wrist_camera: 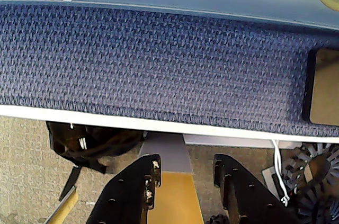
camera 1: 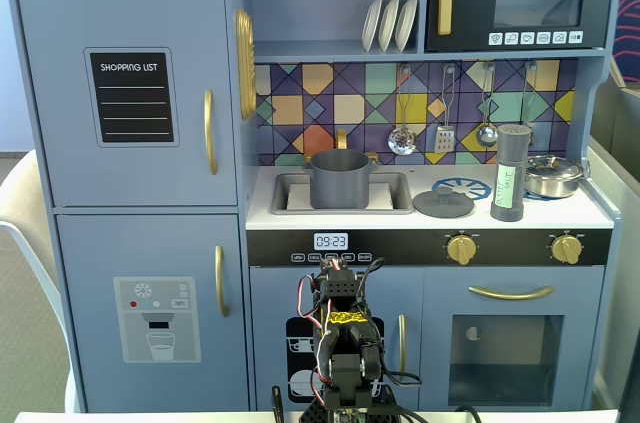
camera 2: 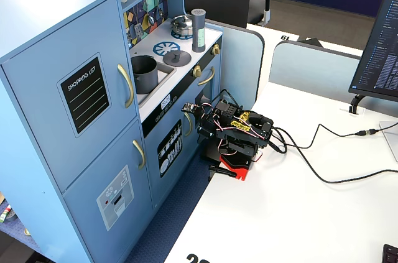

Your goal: Put salt in the gray recipient

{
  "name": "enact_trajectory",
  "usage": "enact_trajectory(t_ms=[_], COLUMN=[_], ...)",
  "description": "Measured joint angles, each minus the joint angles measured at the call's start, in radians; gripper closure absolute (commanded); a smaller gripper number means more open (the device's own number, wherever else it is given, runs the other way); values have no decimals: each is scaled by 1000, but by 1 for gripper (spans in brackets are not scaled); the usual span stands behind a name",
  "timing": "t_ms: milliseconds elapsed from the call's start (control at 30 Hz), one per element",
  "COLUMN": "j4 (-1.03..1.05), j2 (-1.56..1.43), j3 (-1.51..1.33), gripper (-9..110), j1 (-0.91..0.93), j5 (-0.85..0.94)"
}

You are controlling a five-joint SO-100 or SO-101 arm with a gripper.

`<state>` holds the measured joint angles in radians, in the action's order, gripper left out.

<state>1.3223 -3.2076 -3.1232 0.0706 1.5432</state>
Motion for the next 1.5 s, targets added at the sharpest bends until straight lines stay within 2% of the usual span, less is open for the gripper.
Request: enact_trajectory(t_ms=[567,700,933,1133,1233,1400,1500], j4=[6,43,9,-290,-479,-729,-851], j2=[-8,57,232,368,459,584,647], j3=[5,112,531,764,813,853,870], gripper=[101,101,101,101,88,60,52], j1=[-25,31,287,647,773,845,879], j5=[6,35,37,31,34,-17,-38])
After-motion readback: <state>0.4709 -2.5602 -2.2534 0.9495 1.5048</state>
